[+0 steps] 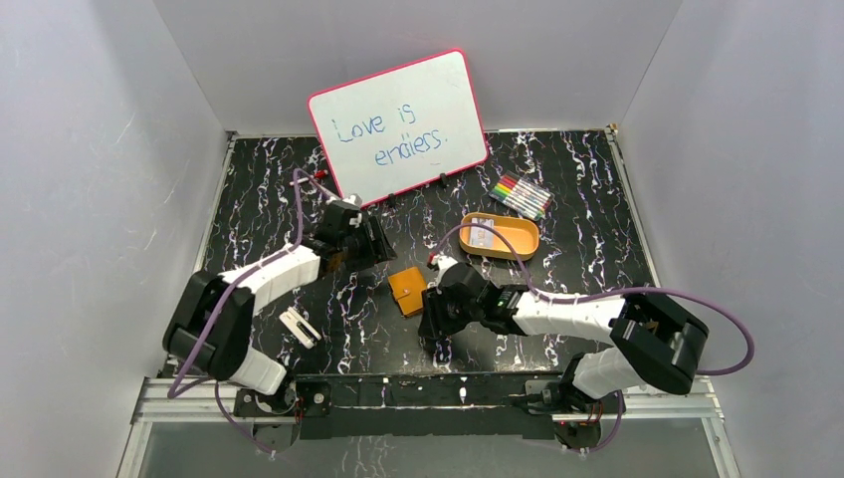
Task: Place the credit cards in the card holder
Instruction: Move the card holder to the center of the board.
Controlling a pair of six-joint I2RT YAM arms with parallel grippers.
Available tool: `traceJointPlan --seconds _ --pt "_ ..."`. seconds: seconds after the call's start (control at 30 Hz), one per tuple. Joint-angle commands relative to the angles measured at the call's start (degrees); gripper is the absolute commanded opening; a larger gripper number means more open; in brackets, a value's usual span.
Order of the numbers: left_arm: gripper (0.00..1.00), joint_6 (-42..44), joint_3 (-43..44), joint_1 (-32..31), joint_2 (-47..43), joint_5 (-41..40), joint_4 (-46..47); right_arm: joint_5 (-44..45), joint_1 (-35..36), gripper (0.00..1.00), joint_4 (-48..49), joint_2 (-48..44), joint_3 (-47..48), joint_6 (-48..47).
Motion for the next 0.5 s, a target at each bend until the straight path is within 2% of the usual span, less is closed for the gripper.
traceJointPlan --seconds 0.0,0.23,0.37,0.47 --pt "0.62 1.18 2.82 -0.08 4.44 4.98 6.83 1.96 0.15 0.51 9.53 -0.18 -1.33 7.76" --pt "0.55 -3.18 2.93 -0.22 13.33 7.9 10.29 6.21 0.06 0.55 13.02 1.4 -3.11 12.46" --pt "0.52 -5.29 -0.18 -1.03 14.21 9.03 13.27 7.18 -1.69 0.56 12.5 2.01 -2.77 12.42" --pt "0.49 -6.34 -2.69 -1.72 13.03 9.36 14.27 3.46 -5.74 0.55 13.71 3.16 -3.52 12.43"
